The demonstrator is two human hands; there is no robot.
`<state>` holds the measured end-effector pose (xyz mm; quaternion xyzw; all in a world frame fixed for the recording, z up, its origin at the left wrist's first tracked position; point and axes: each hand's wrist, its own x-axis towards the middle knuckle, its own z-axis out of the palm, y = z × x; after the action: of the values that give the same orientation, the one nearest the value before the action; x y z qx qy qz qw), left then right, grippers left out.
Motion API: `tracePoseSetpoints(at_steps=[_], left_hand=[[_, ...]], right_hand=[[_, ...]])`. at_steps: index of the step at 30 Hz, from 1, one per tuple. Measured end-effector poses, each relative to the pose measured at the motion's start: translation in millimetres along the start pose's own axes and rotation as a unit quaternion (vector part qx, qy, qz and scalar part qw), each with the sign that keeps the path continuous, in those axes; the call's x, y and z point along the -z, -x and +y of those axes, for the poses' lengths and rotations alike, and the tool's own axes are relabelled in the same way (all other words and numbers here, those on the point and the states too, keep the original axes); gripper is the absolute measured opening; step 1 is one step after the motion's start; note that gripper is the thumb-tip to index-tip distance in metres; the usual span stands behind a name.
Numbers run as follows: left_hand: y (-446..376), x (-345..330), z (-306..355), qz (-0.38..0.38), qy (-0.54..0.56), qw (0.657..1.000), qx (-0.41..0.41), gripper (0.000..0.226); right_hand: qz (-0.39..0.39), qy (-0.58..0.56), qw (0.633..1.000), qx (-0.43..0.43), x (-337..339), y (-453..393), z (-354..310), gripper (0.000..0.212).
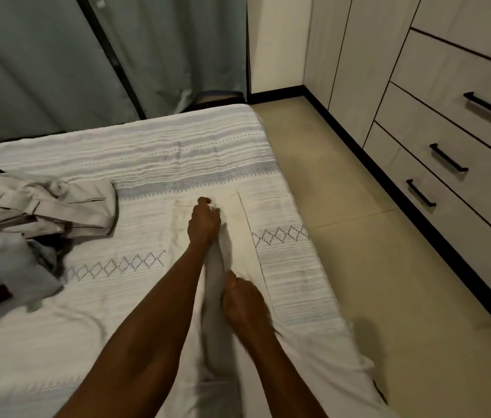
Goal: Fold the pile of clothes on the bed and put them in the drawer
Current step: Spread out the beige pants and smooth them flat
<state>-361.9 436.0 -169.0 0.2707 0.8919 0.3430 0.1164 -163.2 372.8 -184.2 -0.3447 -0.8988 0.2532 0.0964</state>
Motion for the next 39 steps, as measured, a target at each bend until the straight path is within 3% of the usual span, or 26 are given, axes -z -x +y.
tracePoseSetpoints(at_steps=[3, 6, 9, 13, 18, 20, 22, 25, 29, 31, 34, 36, 39], left_hand=[[13.3, -1.6, -7.8, -0.019, -0.166, 0.979, -0.114, 0.038], [31.4, -6.7, -17.0, -0.032, -0.260, 0.954, -0.148, 0.038], [57.6, -2.6, -13.1, -0.035, -0.239, 0.955, -0.174, 0.037], [104.4, 7.1, -6.1, -0.104, -0.208, 0.939, -0.254, 0.028], [186.2, 8.4, 11.0, -0.194, -0.188, 0.903, -0.334, 0.027], [224.1, -1.0, 20.0, -0.235, -0.205, 0.879, -0.362, 0.027], [258.2, -14.7, 30.5, -0.271, -0.234, 0.857, -0.370, 0.032], [289.9, -29.2, 43.7, -0.288, -0.288, 0.843, -0.352, 0.042], [300.7, -39.7, 62.4, -0.272, -0.313, 0.845, -0.338, 0.049], [301.5, -46.2, 71.8, -0.276, -0.328, 0.842, -0.328, 0.052], [304.2, -57.6, 82.1, -0.269, -0.347, 0.845, -0.305, 0.055], [305.1, -65.4, 87.9, -0.242, -0.352, 0.857, -0.289, 0.060], [304.7, -75.5, 94.1, -0.190, -0.360, 0.867, -0.286, 0.061]], right_hand=[[-0.006, -0.017, 1.000, 0.018, 3.8, -1.1, 4.5, 0.041], [0.064, -0.066, 0.996, 0.023, 13.3, 12.4, 11.6, 0.041], [0.141, -0.074, 0.987, -0.010, 24.3, 36.1, 25.7, 0.033], [0.206, -0.059, 0.975, -0.066, 37.5, 86.9, 55.8, 0.026], [0.270, -0.025, 0.951, -0.150, 48.7, 179.6, 88.4, 0.032], [0.285, -0.016, 0.929, -0.236, 52.3, 220.8, 105.3, 0.034], [0.260, -0.069, 0.902, -0.336, 58.8, 258.3, 121.4, 0.035], [0.157, -0.172, 0.864, -0.446, 67.5, 294.4, 139.3, 0.052], [0.055, -0.259, 0.855, -0.446, 71.6, 300.6, 149.4, 0.074], [0.045, -0.310, 0.839, -0.446, 67.5, 291.0, 158.8, 0.087], [0.090, -0.411, 0.782, -0.460, 71.2, 278.9, 162.3, 0.059], [0.109, -0.417, 0.784, -0.446, 75.0, 273.7, 165.9, 0.039], [0.159, -0.421, 0.786, -0.423, 74.0, 268.1, 168.8, 0.027]])
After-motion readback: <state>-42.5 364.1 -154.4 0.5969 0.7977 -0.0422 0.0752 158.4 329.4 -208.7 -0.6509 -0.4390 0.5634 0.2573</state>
